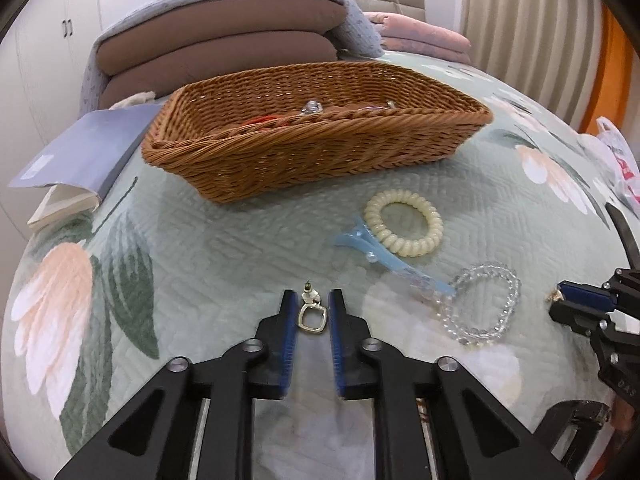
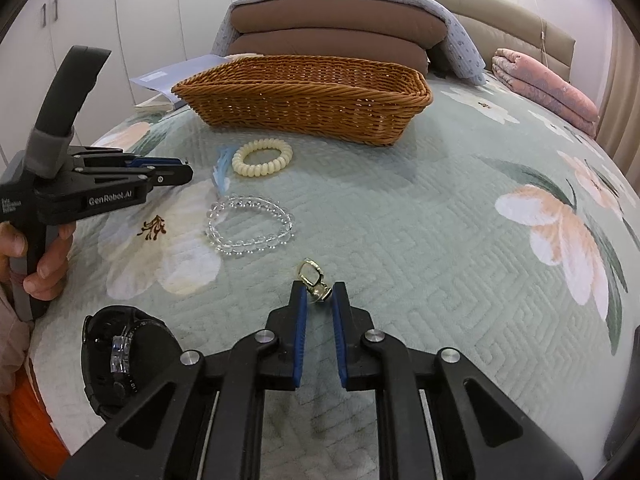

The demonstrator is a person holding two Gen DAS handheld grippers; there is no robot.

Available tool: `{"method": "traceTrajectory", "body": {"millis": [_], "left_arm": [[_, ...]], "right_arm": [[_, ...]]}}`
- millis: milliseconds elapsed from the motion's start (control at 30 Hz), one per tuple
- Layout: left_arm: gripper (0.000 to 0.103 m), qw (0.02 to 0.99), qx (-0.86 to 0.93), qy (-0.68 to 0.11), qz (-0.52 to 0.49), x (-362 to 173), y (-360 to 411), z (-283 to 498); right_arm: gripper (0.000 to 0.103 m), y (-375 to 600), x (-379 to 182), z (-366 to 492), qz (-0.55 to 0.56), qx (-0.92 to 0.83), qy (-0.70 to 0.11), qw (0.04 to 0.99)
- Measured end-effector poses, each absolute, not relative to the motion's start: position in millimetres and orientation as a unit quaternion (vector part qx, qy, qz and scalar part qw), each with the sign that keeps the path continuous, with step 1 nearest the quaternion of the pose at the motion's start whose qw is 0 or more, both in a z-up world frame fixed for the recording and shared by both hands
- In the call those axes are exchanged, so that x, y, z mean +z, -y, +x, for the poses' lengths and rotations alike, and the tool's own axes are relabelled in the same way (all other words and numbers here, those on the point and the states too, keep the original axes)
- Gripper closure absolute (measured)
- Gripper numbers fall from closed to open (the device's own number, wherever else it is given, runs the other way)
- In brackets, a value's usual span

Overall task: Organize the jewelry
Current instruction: 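Grasp the small gold charm with the right tool while the left tool grasps the gold square pendant, then carry the gold charm and pendant into the wicker basket and open both tools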

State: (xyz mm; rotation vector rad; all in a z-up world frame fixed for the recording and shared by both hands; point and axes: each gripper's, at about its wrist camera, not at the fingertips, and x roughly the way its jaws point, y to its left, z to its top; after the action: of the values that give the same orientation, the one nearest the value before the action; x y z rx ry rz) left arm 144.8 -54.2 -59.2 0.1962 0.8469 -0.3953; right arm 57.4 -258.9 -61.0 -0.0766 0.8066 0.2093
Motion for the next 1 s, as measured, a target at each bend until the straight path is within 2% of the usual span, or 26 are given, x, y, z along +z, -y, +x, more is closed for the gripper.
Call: {"method": "traceTrajectory", "body": {"millis": [633,1000], "left_arm": [[0.088,0.892,-0.233,-0.381,0.065,-43.9,50.2,128.6],[0.088,0.907,-0.264,-0.328,0.023,7.0,43.2,119.7]], "right_arm": [[0.089,274.4,-41.5,41.0,0.022,0.132,-0.337,0.932],[0.089,263.7,22.2,69.1,0.016,0.136,-0.288,0.948]]}}
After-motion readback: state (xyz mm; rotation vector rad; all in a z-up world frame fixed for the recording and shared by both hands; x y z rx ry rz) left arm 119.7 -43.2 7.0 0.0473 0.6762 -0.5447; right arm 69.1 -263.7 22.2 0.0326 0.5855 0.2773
